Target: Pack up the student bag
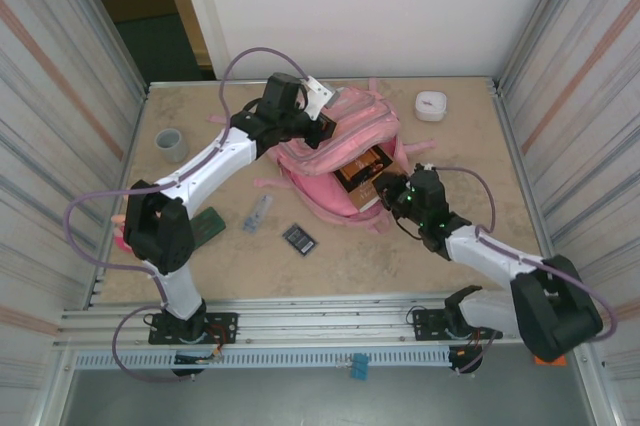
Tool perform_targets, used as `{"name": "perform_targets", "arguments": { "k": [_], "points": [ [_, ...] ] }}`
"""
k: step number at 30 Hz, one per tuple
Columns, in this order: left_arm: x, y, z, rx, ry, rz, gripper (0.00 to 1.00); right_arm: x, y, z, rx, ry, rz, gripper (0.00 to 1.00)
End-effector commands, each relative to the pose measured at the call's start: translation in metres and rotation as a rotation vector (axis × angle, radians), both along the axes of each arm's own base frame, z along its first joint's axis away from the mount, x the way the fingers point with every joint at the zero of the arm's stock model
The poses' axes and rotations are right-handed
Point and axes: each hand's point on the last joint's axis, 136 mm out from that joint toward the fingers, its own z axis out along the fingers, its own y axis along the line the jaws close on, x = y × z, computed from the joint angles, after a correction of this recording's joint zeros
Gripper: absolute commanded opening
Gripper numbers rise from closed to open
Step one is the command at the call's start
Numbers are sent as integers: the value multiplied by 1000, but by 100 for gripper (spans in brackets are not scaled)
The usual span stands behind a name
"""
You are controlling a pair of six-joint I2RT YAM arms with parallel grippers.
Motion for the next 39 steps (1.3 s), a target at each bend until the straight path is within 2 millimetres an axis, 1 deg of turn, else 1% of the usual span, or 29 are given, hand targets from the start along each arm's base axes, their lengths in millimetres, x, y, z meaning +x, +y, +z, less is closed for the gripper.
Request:
{"name": "perform_targets", "arguments": {
  "k": [1,3,5,10,15,18,20,21,23,25,26,29,32,33,35,36,39],
  "points": [
    [-1,-3,84,-166,-151,-33,0,39,10,78,132,-259,-61,0],
    [-1,-3,87,-180,-146,-41,0,52,16,76,157,-269,-66,0],
    [-2,-4,90,-191,-147,-50,0,66,21,69,166,-255,-82,0],
    [-2,-7,96,-220,-156,-63,0,99,36,49,178,-208,-114,5],
    [-4,-10,99,-242,-156,-84,0,127,52,14,178,-137,-137,10],
    [-4,-11,100,-248,-164,-92,0,137,62,-9,153,-89,-142,17],
    [-4,-10,100,-244,-169,-89,0,140,65,-24,130,-52,-145,23],
    [-3,-9,99,-238,-171,-84,0,139,66,-33,115,-25,-144,28],
    [0,-6,97,-223,-177,-65,0,137,66,-43,92,11,-136,37],
    [4,-2,94,-205,-181,-37,0,129,64,-53,62,63,-124,48],
    [7,1,91,-195,-182,-20,0,125,62,-57,53,86,-117,52],
    [13,8,83,-167,-181,14,0,105,55,-67,19,154,-93,60],
    [18,15,75,-131,-186,53,0,81,43,-75,-15,215,-66,66],
    [20,16,70,-119,-186,62,0,74,38,-73,-26,214,-64,68],
    [22,19,62,-98,-184,78,0,61,29,-69,-64,220,-60,75],
    [23,20,58,-86,-184,84,0,54,26,-67,-91,230,-40,77],
    [25,22,48,-48,-183,79,0,33,17,-53,-136,220,-7,77]
  ]
}}
